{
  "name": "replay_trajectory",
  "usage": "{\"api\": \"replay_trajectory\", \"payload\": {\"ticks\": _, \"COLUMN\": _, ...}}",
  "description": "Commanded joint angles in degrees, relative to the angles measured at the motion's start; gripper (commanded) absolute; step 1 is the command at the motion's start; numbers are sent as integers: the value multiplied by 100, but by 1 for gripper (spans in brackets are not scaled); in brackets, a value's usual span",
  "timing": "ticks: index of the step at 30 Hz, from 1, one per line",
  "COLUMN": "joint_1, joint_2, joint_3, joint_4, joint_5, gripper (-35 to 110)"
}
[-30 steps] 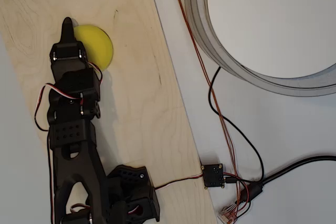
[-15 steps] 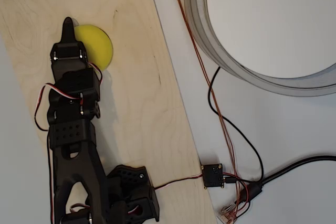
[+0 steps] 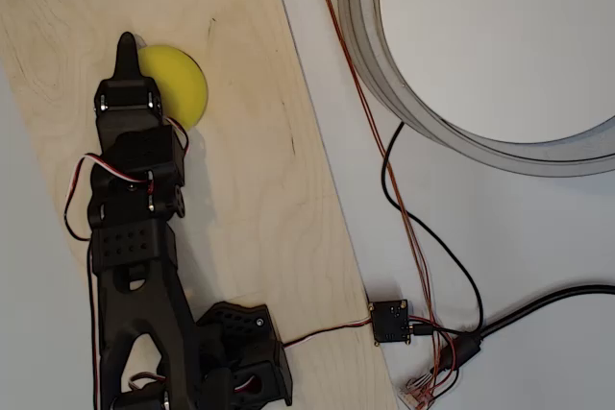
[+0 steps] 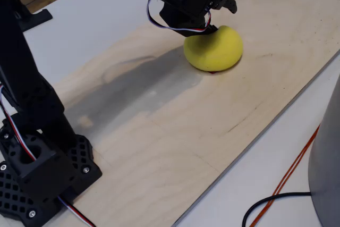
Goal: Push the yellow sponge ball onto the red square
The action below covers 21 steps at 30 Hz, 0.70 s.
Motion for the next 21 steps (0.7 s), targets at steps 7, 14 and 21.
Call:
{"api": "replay_trajectory", "payload": {"ticks": 7, "joint_1": 167, "joint_2": 387, "joint_3": 158, "joint_4": 123, "joint_5": 62, "gripper": 18}}
{"api": "replay_trajectory", "payload": {"ticks": 14, "joint_1": 53, "joint_2": 571, "joint_3": 281, "joint_4": 123, "joint_5": 123, "gripper": 18}}
{"api": "replay_trajectory", "payload": {"ticks": 21, "joint_1": -202, "joint_2": 650, "joint_3": 352, "joint_4": 123, "joint_5": 431, "gripper": 19}}
